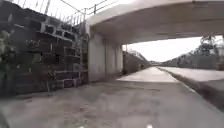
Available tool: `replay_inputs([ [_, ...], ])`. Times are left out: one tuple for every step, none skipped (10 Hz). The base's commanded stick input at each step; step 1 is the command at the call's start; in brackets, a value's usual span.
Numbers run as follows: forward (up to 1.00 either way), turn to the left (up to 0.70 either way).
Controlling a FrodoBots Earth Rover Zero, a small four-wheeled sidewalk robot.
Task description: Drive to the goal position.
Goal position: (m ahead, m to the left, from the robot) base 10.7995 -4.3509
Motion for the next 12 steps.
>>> replay_inputs([
  [1.0, -0.27],
  [1.0, -0.27],
  [1.0, -0.27],
  [1.0, -0.27],
  [1.0, -0.27],
  [1.0, -0.27],
  [1.0, -0.27],
  [1.0, -0.27],
  [1.0, -0.27],
  [1.0, -0.06],
  [1.0, 0.0],
  [1.0, 0.0],
])
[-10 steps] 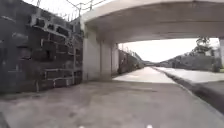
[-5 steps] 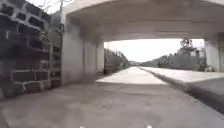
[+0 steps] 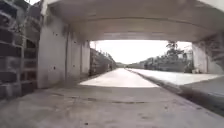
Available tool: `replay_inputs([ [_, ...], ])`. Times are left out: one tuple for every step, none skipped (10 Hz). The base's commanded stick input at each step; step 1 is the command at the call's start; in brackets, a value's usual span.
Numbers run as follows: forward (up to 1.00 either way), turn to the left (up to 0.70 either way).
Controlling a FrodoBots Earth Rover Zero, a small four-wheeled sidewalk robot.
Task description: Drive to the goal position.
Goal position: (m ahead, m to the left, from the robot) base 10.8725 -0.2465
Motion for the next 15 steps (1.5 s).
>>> replay_inputs([
  [1.0, 0.0],
  [1.0, 0.0],
  [1.0, 0.0],
  [1.0, 0.0],
  [1.0, 0.0],
  [1.0, 0.0],
  [1.0, 0.0],
  [1.0, 0.0],
  [1.0, 0.0],
  [1.0, 0.0],
  [1.0, 0.0],
  [1.0, 0.27],
  [1.0, 0.27],
  [1.0, 0.27],
  [1.0, 0.0],
])
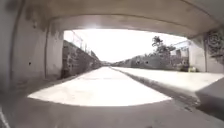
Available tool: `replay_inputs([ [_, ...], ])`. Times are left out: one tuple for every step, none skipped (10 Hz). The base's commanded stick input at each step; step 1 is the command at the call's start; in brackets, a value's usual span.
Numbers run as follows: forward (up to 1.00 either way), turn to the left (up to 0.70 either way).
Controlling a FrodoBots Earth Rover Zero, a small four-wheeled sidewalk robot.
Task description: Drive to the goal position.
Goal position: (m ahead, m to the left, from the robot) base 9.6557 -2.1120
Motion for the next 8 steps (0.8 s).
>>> replay_inputs([
  [1.0, 0.0],
  [1.0, 0.0],
  [1.0, 0.0],
  [1.0, 0.0],
  [1.0, 0.0],
  [1.0, 0.06],
  [1.0, 0.15],
  [1.0, 0.24],
])
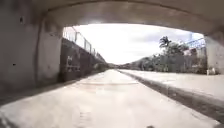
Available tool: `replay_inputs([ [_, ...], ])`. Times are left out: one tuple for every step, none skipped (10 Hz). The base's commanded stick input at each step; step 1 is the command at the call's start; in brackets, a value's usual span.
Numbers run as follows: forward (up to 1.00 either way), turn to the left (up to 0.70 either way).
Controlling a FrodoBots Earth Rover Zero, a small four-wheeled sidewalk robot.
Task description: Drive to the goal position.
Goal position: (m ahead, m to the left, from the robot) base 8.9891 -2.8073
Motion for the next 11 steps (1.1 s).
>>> replay_inputs([
  [1.0, 0.27],
  [1.0, 0.27],
  [1.0, 0.27],
  [1.0, 0.0],
  [1.0, 0.0],
  [0.94, 0.0],
  [0.58, 0.0],
  [0.22, 0.0],
  [0.0, 0.0],
  [0.0, 0.0],
  [0.0, 0.0],
])
